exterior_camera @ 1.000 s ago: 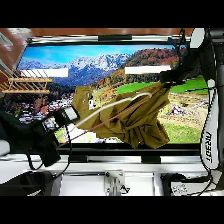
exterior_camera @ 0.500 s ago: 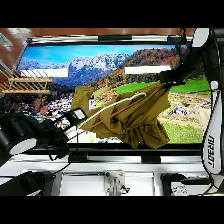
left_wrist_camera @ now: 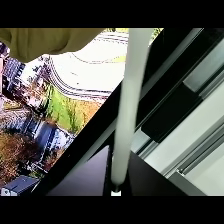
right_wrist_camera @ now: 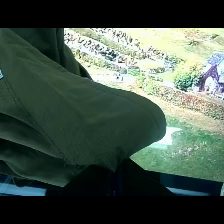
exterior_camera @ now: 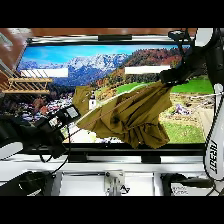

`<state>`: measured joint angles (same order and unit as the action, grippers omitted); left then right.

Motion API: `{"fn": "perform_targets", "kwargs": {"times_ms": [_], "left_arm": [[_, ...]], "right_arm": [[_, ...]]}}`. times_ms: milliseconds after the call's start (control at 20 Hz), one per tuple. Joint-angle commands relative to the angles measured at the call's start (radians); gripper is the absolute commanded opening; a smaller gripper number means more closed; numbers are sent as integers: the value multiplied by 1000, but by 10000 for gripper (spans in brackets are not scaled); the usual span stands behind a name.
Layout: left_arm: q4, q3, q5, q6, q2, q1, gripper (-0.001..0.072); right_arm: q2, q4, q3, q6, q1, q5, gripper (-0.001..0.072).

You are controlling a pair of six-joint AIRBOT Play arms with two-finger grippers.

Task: Fold the shirts.

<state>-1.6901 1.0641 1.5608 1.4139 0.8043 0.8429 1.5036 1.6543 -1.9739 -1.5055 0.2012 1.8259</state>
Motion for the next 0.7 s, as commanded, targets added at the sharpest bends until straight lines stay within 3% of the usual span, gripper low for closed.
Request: {"fn": "perform_targets", "kwargs": {"times_ms": [0, 200, 350, 650], "left_arm": [[94, -27, 18, -18, -35, 9, 42], [88, -127, -52, -10, -33, 84, 42], [15, -180, -124, 70, -31, 85, 42], [-29, -188, -212, 90, -29, -6, 42]], "right_arm": [[-2, 5, -1, -8, 2, 1, 55], [-3, 5, -1, -21, 2, 16, 55], [-6, 1, -1, -27, 2, 26, 55], [-51, -27, -1, -29, 2, 33, 55]]}}
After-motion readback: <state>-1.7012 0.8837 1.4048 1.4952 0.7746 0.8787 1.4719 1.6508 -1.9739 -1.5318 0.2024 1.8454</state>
